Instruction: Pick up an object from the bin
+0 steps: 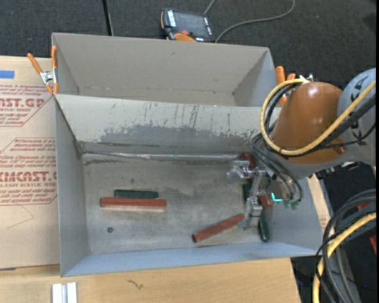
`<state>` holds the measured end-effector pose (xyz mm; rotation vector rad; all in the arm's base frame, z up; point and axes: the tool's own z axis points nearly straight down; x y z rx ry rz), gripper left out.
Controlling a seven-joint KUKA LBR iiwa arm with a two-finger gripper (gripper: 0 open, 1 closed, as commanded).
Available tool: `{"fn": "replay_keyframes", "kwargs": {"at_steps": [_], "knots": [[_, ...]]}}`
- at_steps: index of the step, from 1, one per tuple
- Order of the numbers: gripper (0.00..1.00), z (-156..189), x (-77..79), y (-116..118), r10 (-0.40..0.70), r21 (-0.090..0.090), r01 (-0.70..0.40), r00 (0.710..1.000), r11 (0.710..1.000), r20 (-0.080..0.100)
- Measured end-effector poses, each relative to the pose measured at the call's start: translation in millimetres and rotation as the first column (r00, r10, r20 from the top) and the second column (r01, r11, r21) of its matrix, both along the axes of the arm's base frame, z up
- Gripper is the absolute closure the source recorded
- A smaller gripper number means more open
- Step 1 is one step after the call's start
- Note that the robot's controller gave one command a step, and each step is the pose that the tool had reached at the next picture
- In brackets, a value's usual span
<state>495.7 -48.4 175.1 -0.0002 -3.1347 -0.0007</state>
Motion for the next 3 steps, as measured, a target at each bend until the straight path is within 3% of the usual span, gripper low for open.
{"fn": "replay_keyframes", "kwargs": {"at_steps": [1,2,3], "knots": [[0.0,-110,-0.3,-1,0.112,0.001,-0.112,0.994,0.994,0.002],[0.0,-74,-13.3,-9,0.161,-0.001,-0.161,0.987,0.987,0.008],[0.0,-76,-15.5,1,-0.075,0.001,0.075,0.997,0.997,0.006]]}}
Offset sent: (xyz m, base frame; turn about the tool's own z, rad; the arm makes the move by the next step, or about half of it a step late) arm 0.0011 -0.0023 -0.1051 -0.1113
